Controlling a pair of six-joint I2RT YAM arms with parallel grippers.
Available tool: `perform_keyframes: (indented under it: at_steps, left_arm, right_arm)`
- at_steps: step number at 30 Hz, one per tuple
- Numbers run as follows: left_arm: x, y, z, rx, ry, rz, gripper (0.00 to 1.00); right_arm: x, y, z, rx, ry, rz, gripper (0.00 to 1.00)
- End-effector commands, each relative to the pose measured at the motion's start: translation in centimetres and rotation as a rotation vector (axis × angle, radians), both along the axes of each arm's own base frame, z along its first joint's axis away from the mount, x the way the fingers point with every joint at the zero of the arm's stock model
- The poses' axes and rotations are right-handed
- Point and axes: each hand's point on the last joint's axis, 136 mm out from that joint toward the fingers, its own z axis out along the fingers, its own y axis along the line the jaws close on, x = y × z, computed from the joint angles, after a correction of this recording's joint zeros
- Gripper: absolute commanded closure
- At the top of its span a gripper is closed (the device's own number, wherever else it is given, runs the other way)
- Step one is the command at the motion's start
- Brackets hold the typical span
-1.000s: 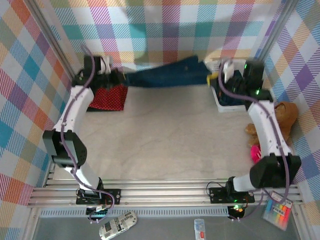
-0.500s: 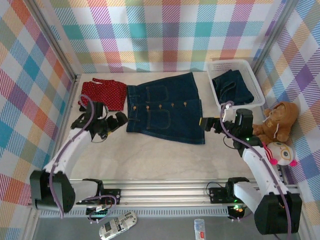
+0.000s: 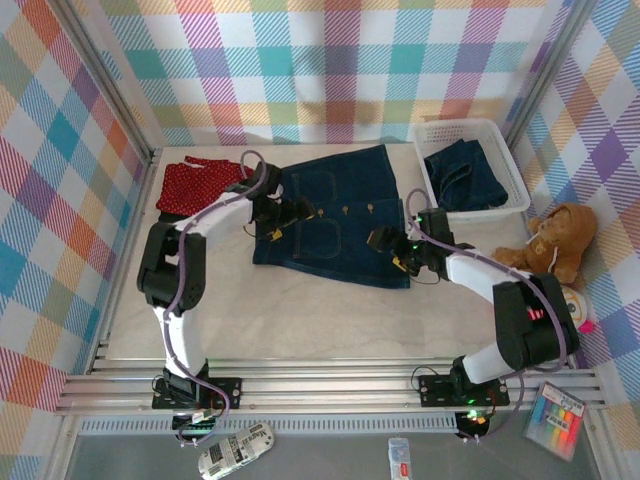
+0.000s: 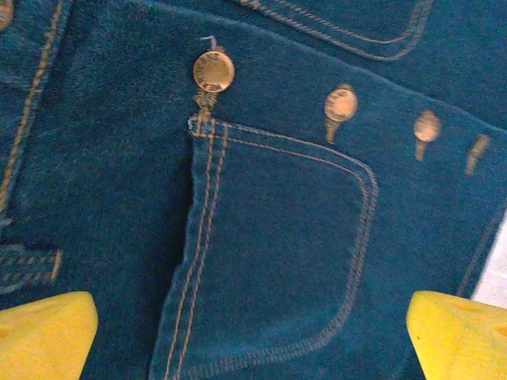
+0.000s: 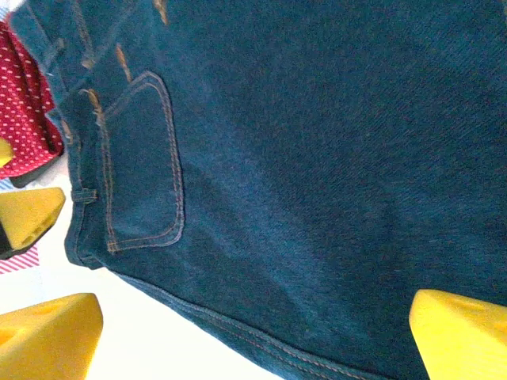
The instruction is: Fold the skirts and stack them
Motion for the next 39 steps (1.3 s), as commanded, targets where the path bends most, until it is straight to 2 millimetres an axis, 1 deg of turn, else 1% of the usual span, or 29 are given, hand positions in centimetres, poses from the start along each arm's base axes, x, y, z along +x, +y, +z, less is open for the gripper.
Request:
perform_keyframes:
  at_steps: [1, 4, 6, 9, 12, 14, 16, 17, 18, 20, 22, 24, 27, 29, 30, 32, 35, 39]
  left_arm:
    - [-0.5, -0.2, -1.7, -0.005, 0.073, 0.016, 0.00]
    - [-2.3, 0.9, -4.1, 0.044, 0.134, 0.032, 0.00]
    - [-4.3, 1.9, -6.0, 0.080, 0.186, 0.036, 0.00]
    - [-7.3, 3.4, -8.0, 0.131, 0.245, 0.028, 0.00]
    - [-9.7, 4.8, -8.7, 0.183, 0.271, -0.002, 0.00]
    - [-11.2, 5.7, -8.9, 0.219, 0.274, -0.026, 0.00]
    - [-11.7, 6.1, -8.2, 0.231, 0.250, -0.058, 0.00]
    - [-11.9, 5.8, -7.5, 0.213, 0.227, -0.090, 0.00]
    - [-11.7, 4.9, -6.4, 0.167, 0.191, -0.133, 0.00]
    - [-11.1, 3.9, -4.2, 0.117, 0.133, -0.170, 0.00]
    - [-10.2, 4.1, -2.4, 0.123, 0.079, -0.152, 0.00]
    - [-9.5, 4.7, -0.8, 0.144, 0.033, -0.102, 0.00]
    - [-8.7, 6.2, 0.8, 0.186, -0.015, 0.010, 0.00]
    - [-8.7, 7.7, 1.4, 0.231, -0.021, 0.095, 0.00]
    - [-8.6, 8.0, 1.6, 0.238, -0.031, 0.123, 0.00]
    - [-8.0, 7.8, 2.1, 0.208, -0.078, 0.140, 0.00]
    - [-7.4, 7.9, 2.9, 0.181, -0.129, 0.189, 0.00]
    - [-7.2, 8.9, 3.5, 0.206, -0.155, 0.247, 0.00]
  right_arm:
    - [0.8, 0.0, -1.7, 0.005, 0.082, -0.101, 0.01]
    - [-0.5, -0.7, -3.9, -0.029, 0.174, -0.142, 0.01]
    - [-2.1, -1.1, -5.2, -0.045, 0.242, -0.154, 0.01]
    - [-4.7, -2.2, -6.4, -0.094, 0.324, -0.172, 0.01]
    - [-7.1, -3.5, -6.9, -0.134, 0.385, -0.203, 0.01]
    - [-8.6, -3.7, -7.0, -0.125, 0.416, -0.218, 0.01]
    - [-9.2, -3.5, -6.6, -0.090, 0.414, -0.215, 0.01]
    - [-9.3, -3.3, -6.0, -0.071, 0.401, -0.209, 0.01]
    - [-9.2, -3.0, -5.4, -0.046, 0.382, -0.199, 0.01]
    - [-8.7, -2.8, -3.7, -0.024, 0.332, -0.192, 0.01]
    - [-8.6, -3.6, -2.7, -0.048, 0.319, -0.229, 0.01]
    - [-9.2, -5.3, -2.2, -0.108, 0.329, -0.304, 0.01]
    - [-10.6, -7.7, -2.2, -0.178, 0.332, -0.394, 0.01]
    - [-11.8, -8.5, -2.7, -0.197, 0.353, -0.427, 0.01]
    - [-12.4, -8.7, -3.1, -0.201, 0.371, -0.432, 0.01]
    - [-13.2, -8.8, -3.5, -0.209, 0.393, -0.422, 0.01]
    - [-13.8, -8.1, -4.0, -0.199, 0.424, -0.366, 0.00]
    - [-13.9, -7.2, -4.8, -0.139, 0.454, -0.367, 0.07]
